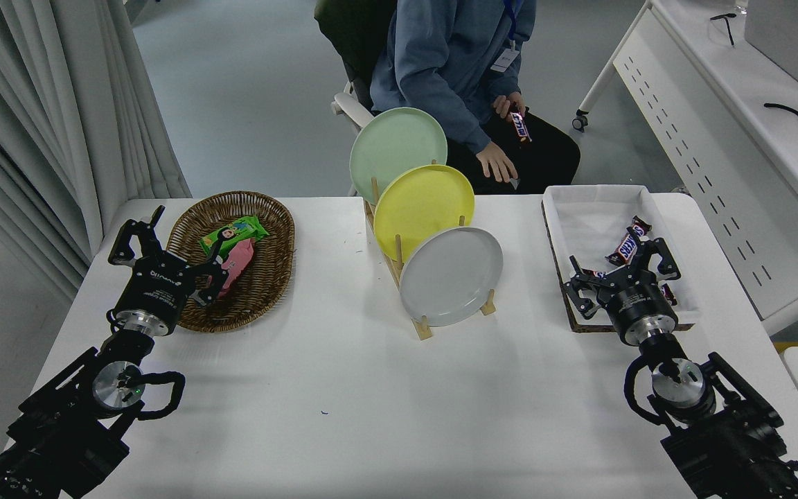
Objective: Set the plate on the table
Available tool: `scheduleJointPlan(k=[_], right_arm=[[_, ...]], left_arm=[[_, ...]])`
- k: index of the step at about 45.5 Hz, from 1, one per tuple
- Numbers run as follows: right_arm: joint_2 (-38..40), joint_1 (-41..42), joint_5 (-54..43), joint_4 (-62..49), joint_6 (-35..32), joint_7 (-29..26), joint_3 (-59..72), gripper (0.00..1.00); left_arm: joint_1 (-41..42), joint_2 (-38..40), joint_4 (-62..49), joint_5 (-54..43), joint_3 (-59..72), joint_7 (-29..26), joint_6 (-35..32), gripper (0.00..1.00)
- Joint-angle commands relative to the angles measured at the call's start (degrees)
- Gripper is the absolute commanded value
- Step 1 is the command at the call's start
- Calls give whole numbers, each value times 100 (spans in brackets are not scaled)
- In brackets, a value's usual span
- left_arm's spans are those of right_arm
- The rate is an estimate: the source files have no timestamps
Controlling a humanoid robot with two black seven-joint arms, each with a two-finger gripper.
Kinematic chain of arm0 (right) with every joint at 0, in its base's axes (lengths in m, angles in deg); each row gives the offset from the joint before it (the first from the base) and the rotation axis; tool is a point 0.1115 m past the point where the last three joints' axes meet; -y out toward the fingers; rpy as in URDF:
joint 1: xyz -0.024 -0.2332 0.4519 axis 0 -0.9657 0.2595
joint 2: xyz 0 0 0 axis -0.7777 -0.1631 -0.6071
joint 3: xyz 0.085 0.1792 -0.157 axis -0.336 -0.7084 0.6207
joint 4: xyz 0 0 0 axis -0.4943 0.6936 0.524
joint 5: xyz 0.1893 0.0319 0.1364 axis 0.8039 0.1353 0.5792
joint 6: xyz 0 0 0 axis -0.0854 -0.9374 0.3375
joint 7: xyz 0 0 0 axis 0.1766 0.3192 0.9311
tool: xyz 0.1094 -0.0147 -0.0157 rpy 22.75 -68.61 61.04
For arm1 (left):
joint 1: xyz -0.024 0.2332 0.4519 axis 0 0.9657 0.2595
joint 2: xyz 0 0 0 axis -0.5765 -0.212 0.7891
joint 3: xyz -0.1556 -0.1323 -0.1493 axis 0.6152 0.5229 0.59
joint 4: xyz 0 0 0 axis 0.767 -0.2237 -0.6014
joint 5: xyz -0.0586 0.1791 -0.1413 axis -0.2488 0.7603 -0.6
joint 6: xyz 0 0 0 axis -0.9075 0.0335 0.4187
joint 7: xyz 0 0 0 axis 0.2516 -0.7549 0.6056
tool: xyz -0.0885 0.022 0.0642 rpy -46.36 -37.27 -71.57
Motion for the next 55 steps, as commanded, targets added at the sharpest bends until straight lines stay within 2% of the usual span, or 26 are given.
scheduleJointPlan(k=[1, 4, 11, 17, 24, 36, 45, 55], right_arm=[[284, 172, 136, -103, 333, -49, 432, 99], [504, 268, 504, -94, 649, -66, 678, 99], [873, 786, 2208, -103, 1607, -93, 2021, 99], [1260, 1287, 3027, 12, 1731, -102, 3911, 99], [1506, 1991, 3125, 12, 1696, -93, 5249, 99], [1955, 2369, 3072, 12, 1581, -93, 5486, 100], [2280, 3028, 3089, 134, 1581, -93, 7120, 99], [2719, 3292, 3098, 854, 1582, -93, 7526, 99]], left_arm=[[0, 0, 2, 0, 0, 1, 5, 100], [0, 0, -7, 0, 0, 1, 5, 100], [0, 0, 2, 0, 0, 1, 5, 100], [0, 0, 2, 0, 0, 1, 5, 100], [0, 0, 2, 0, 0, 1, 5, 100], [0, 0, 2, 0, 0, 1, 5, 100], [0, 0, -7, 0, 0, 1, 5, 100], [0, 0, 2, 0, 0, 1, -4, 100]])
